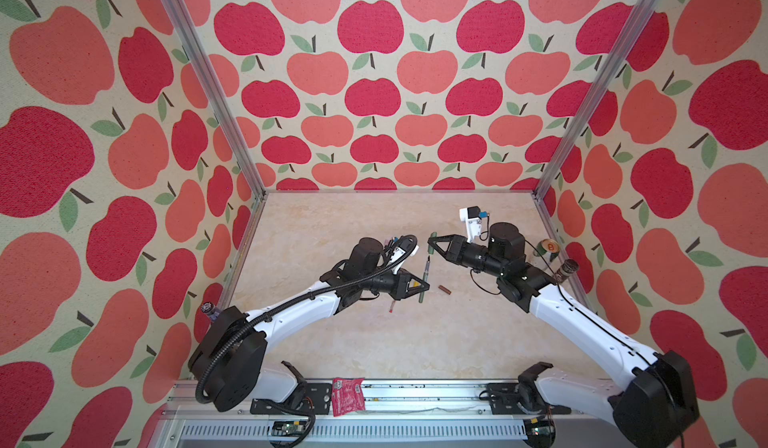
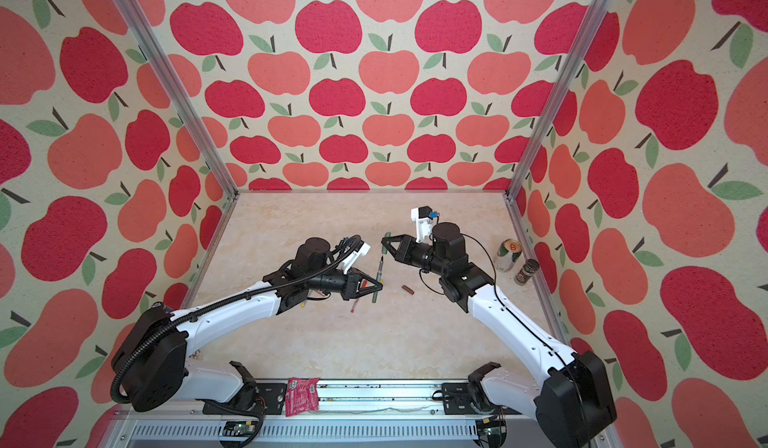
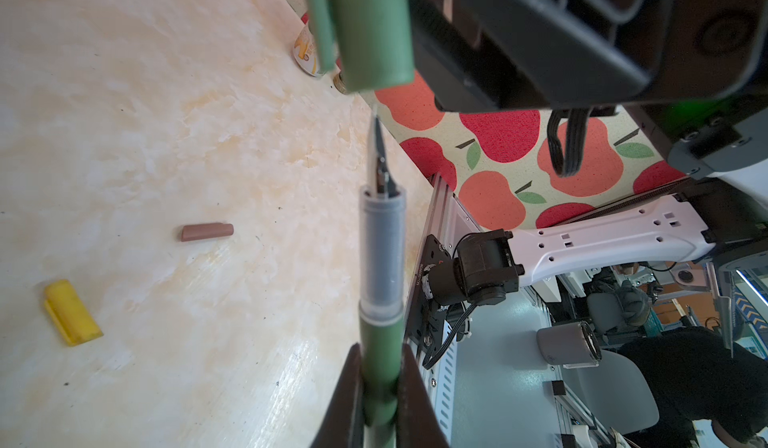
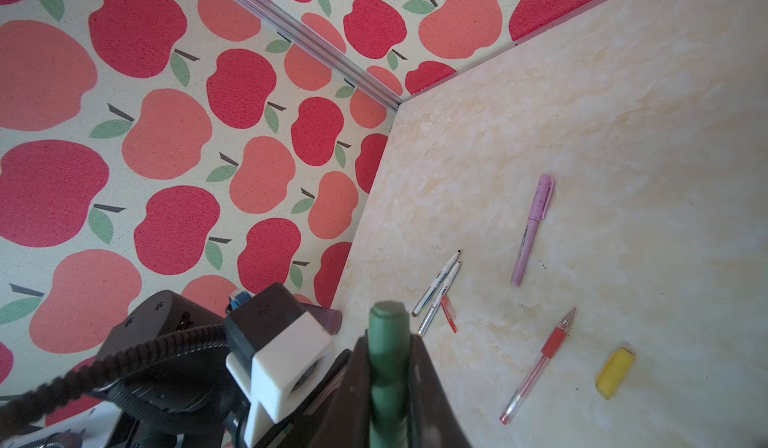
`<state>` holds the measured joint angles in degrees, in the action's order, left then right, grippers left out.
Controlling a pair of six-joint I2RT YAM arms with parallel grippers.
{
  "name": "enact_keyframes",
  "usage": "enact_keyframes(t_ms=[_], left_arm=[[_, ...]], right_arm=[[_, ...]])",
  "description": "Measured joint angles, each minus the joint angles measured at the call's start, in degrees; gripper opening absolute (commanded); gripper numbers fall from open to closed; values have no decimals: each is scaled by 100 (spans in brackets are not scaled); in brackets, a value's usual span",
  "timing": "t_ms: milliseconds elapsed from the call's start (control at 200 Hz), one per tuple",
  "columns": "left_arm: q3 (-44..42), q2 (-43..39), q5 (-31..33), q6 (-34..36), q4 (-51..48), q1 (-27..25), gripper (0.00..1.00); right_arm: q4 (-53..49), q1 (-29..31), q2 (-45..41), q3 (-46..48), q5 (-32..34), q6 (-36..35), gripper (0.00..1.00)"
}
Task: Insert the pens into the pen caps
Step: 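Align the green cap above the pen nib held by the left gripper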
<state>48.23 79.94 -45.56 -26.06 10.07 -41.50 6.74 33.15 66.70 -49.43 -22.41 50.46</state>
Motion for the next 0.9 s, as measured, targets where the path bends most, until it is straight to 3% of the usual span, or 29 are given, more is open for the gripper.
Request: enact_keyframes(t_ms=[901], left_arm=[[-17,-2,2,-2,4,116,7]], right_arm=[[-125,164,39,-101,4,-90,3]])
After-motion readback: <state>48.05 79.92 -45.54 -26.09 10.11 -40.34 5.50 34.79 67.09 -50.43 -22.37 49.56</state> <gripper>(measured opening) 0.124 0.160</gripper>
